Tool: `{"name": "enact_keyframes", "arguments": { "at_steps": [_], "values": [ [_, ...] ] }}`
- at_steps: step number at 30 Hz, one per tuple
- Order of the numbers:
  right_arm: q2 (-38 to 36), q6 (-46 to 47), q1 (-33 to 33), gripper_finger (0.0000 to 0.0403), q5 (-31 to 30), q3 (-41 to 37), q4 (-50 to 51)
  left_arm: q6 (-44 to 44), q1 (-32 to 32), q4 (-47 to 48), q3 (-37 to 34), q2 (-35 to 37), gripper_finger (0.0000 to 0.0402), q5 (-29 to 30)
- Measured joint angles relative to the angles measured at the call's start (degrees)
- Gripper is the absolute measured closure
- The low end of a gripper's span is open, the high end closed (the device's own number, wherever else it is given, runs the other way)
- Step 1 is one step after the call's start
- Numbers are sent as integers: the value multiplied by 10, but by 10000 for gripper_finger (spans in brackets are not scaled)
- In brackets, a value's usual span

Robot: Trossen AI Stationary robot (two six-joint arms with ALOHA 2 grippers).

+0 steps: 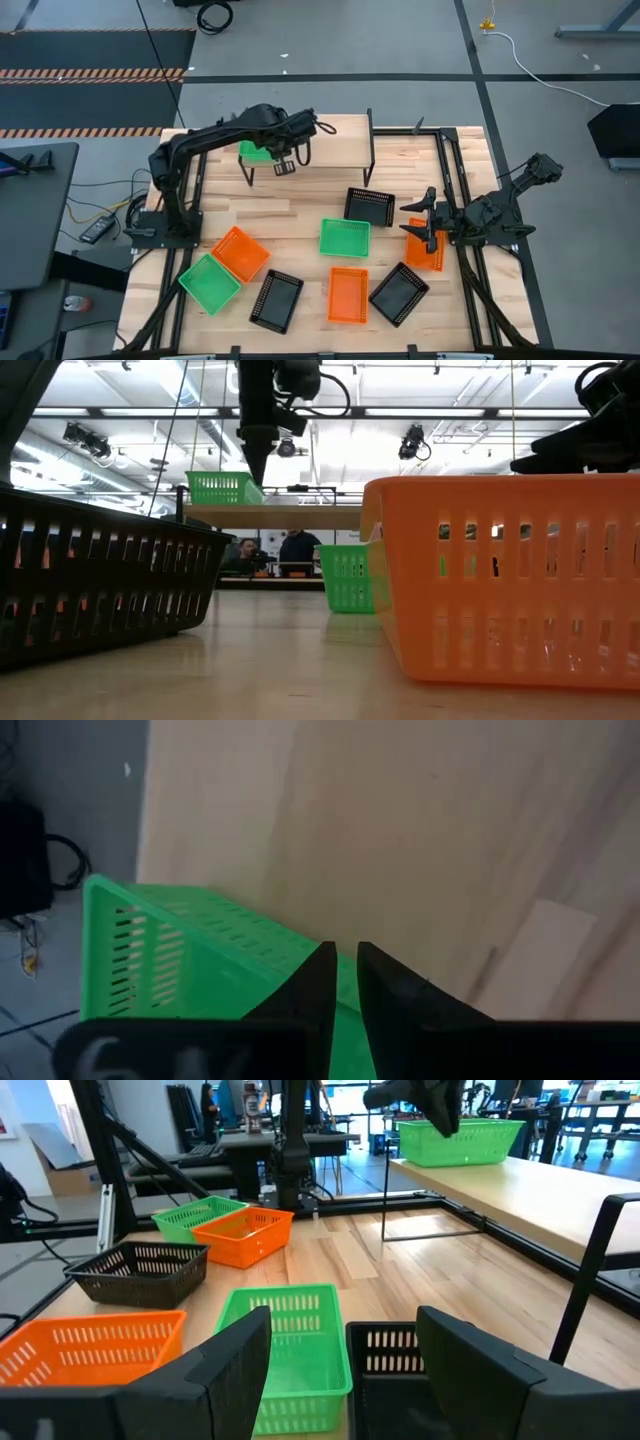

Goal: Stack baskets on shelf by color
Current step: Put the middle green bin on the shelf, then put the left black bin on the shelf

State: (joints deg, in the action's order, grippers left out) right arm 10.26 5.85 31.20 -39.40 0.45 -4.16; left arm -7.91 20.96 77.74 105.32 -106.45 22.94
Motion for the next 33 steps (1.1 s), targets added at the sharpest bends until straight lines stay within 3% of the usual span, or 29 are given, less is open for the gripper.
{"name": "enact_keyframes", "arguments": {
  "at_steps": [10,17,20,26,33],
  "values": [
    [0,4,0,147,0,0,0,132,-126,12,42,0,347,-55],
    [3,6,0,147,0,0,1,186,-270,9,46,0,338,-148],
    [10,6,0,147,0,0,1,211,-347,-6,44,-5,335,-156],
    [22,23,0,147,0,0,1,294,-475,-38,4,-6,326,-148],
    [38,51,0,147,0,0,0,395,-566,-141,-70,-5,289,-152]
  ]
}}
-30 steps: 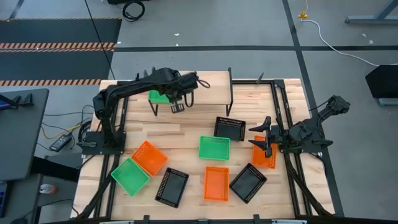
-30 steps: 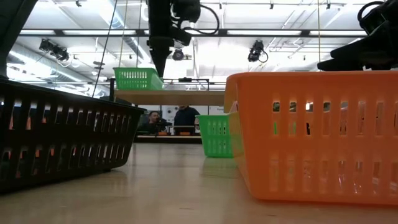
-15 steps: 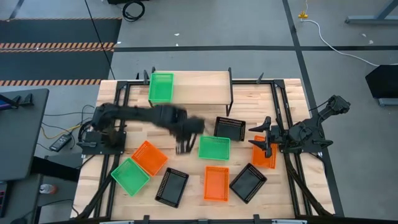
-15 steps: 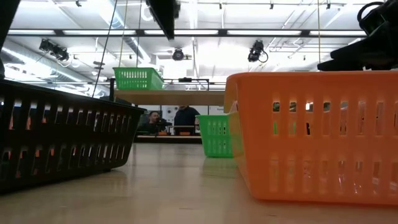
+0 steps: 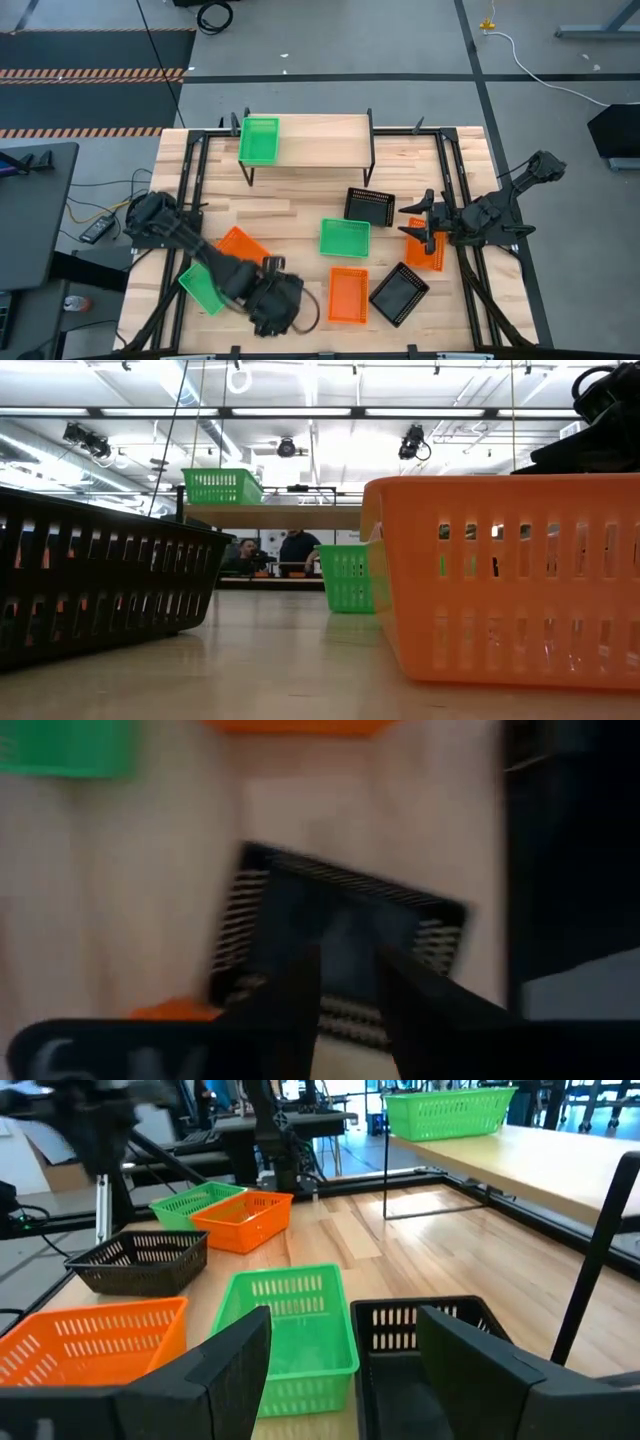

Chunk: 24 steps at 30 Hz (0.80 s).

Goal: Stack baskets on shelf by color
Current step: Put the left black bin on the shelf

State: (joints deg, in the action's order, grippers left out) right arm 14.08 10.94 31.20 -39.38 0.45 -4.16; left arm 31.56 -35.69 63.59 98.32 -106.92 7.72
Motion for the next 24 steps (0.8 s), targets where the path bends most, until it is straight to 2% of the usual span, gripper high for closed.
{"name": "enact_keyframes", "arguments": {
  "at_steps": [6,11,15,24],
  "values": [
    [32,1,0,147,0,0,0,65,-37,-107,-77,-1,218,-14],
    [57,3,-2,147,0,0,1,104,-67,-126,-118,-13,173,-47],
    [75,22,-2,147,0,0,1,109,-87,-133,-121,-43,168,-60],
    [106,44,-2,147,4,0,1,108,-92,-145,-121,-102,187,-50]
  ]
}}
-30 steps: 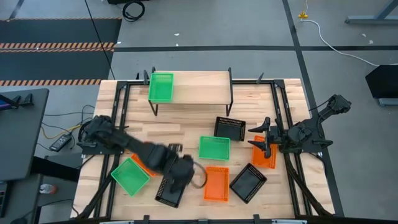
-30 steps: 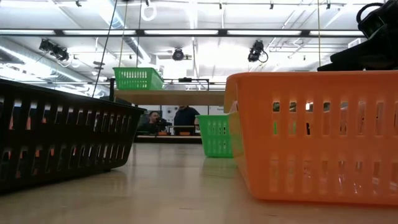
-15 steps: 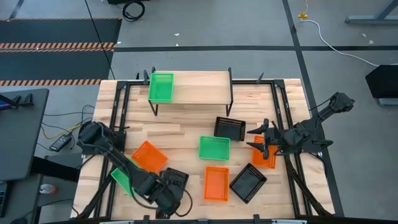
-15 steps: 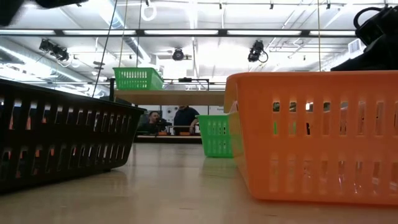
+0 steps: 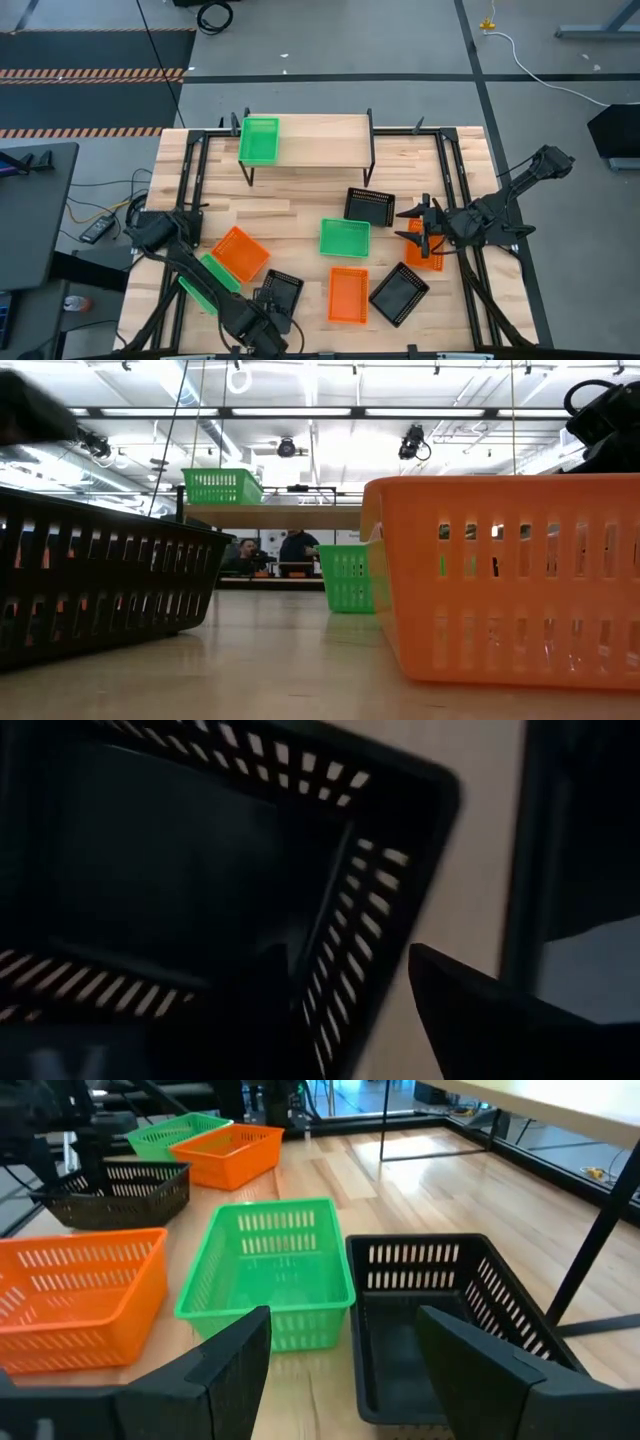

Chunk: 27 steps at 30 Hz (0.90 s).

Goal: Stack baskets on shelf by color
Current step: Put the left black bin on the shelf

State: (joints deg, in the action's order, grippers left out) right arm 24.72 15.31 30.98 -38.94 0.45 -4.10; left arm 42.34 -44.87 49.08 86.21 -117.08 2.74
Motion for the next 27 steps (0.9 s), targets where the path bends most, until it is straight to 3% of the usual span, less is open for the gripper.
{"name": "enact_keyframes", "arguments": {
  "at_steps": [5,12,20,27],
  "values": [
    [9,0,0,147,0,0,0,-53,7,-12,0,-29,228,-5],
    [9,-3,0,147,0,0,0,-111,51,17,47,-25,386,25],
    [9,-3,0,147,0,0,0,-246,142,206,216,-24,396,146],
    [9,-2,0,147,17,0,0,-302,254,348,350,-24,396,216]
  ]
}}
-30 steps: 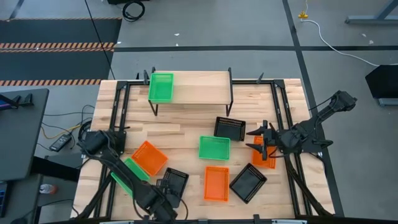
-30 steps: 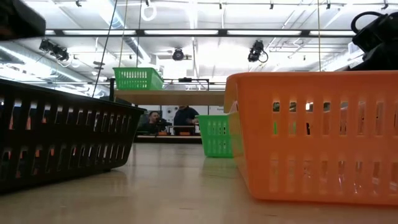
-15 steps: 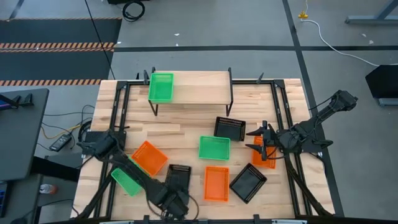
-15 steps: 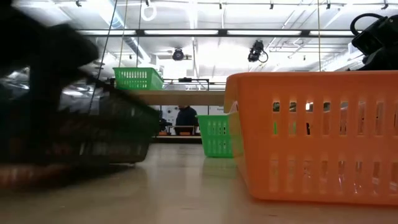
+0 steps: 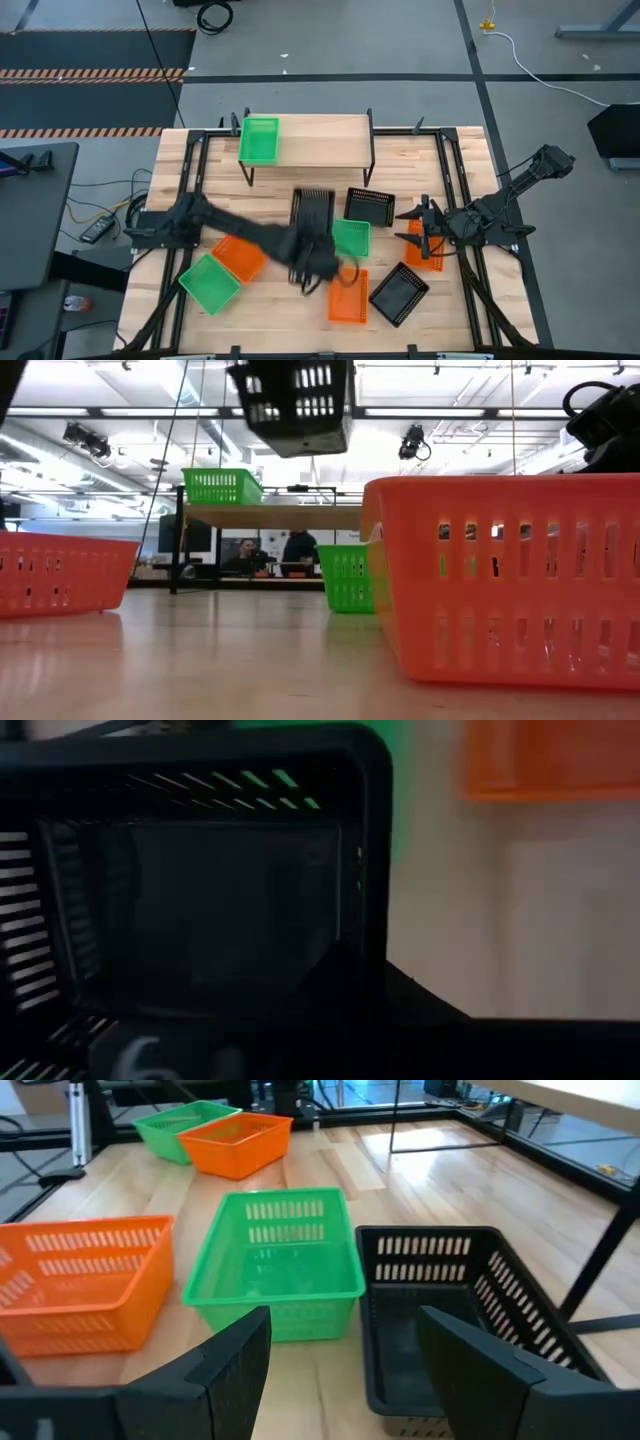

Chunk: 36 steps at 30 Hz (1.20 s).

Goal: Stack baskets on shelf by color
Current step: Put the left black bin on the shelf

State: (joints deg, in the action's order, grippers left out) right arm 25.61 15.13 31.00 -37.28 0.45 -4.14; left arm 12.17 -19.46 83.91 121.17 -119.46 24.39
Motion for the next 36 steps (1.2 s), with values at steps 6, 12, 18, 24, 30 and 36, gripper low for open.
{"name": "enact_keyframes", "arguments": {
  "at_steps": [6,12,18,24,30,36],
  "values": [
    [0,4,0,147,18,0,0,-82,109,31,49,0,396,-14],
    [0,5,0,147,20,0,0,-148,217,39,49,0,396,-70],
    [0,12,0,147,24,0,0,-190,301,33,49,0,395,-81],
    [0,-13,0,147,24,0,0,-230,341,12,50,-3,391,-125],
    [0,-20,0,147,24,0,0,-267,352,7,50,-3,392,-128],
    [0,-20,0,147,24,0,0,-260,370,7,50,-3,363,-127]
  ]
}}
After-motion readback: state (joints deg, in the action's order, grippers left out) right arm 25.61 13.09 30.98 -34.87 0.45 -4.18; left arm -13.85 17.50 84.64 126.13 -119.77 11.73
